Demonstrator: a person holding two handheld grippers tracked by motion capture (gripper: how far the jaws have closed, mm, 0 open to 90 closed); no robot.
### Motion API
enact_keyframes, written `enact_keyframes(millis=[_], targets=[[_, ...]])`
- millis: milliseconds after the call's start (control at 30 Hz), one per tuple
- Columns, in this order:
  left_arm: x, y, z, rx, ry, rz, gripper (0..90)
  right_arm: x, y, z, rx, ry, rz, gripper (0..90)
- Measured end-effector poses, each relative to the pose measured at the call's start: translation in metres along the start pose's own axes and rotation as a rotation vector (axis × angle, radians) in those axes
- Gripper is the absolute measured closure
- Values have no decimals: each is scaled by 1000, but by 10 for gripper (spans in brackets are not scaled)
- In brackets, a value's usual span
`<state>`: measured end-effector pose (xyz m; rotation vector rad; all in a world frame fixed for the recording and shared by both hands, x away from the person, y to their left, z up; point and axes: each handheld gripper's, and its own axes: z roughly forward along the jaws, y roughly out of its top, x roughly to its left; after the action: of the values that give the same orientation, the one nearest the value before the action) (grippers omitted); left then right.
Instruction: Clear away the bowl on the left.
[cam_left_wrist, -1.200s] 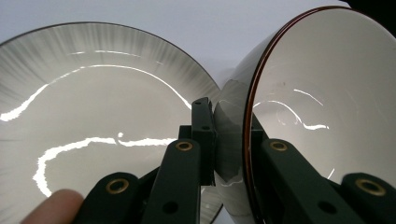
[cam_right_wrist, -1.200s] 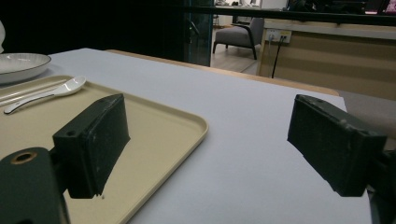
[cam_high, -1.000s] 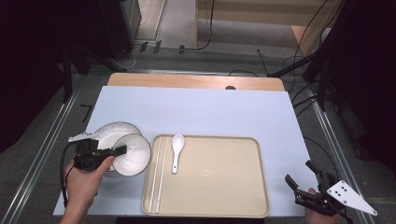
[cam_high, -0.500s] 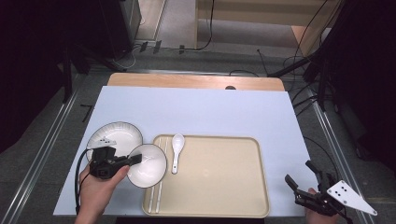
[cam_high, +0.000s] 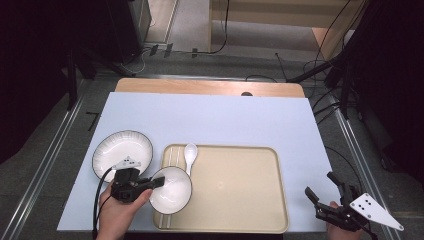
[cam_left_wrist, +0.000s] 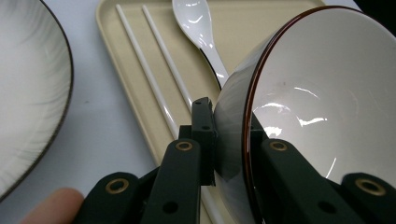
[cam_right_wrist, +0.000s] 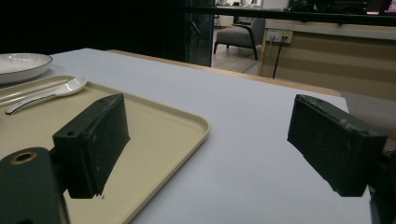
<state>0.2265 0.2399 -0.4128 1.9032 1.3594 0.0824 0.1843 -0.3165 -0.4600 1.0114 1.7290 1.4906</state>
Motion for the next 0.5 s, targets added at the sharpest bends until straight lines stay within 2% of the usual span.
enact_keyframes(millis=[500], targets=[[-20, -16, 22, 78, -15, 34, 832, -1, 0, -1, -1, -2, 5, 129]])
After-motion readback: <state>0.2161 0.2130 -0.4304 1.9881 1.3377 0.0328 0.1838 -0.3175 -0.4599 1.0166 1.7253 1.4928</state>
